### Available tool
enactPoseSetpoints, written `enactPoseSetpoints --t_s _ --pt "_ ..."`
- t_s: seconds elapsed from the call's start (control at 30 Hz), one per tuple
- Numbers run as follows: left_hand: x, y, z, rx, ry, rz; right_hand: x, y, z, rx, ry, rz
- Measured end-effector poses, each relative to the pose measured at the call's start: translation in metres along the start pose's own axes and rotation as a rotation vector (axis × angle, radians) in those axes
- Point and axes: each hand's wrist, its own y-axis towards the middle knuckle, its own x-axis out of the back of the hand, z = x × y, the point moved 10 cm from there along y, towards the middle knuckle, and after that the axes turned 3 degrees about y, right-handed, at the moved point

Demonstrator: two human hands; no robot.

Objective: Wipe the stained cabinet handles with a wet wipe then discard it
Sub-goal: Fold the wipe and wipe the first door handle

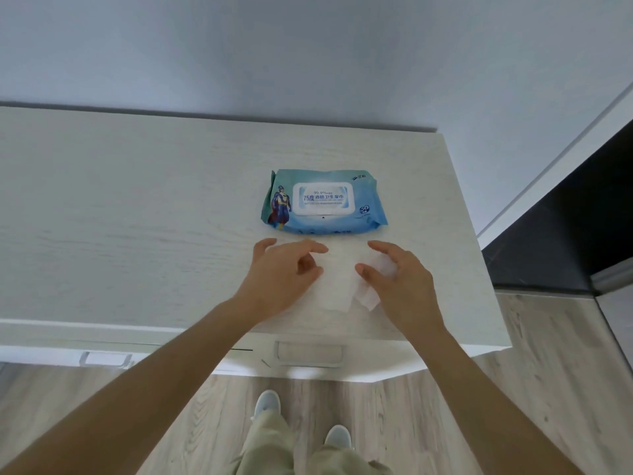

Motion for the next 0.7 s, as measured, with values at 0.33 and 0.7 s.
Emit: enactPoseSetpoints --t_s 0.33,0.7 --pt "-0.008 -0.002 -0.033 -0.168 0.149 0.052 0.023 0.001 0.0 0.102 -0.256 -0.121" --pt "0.001 -0.015 -0.037 -0.371 0.228 -0.163 0.007 0.002 0.009 0.163 -0.241 -0.08"
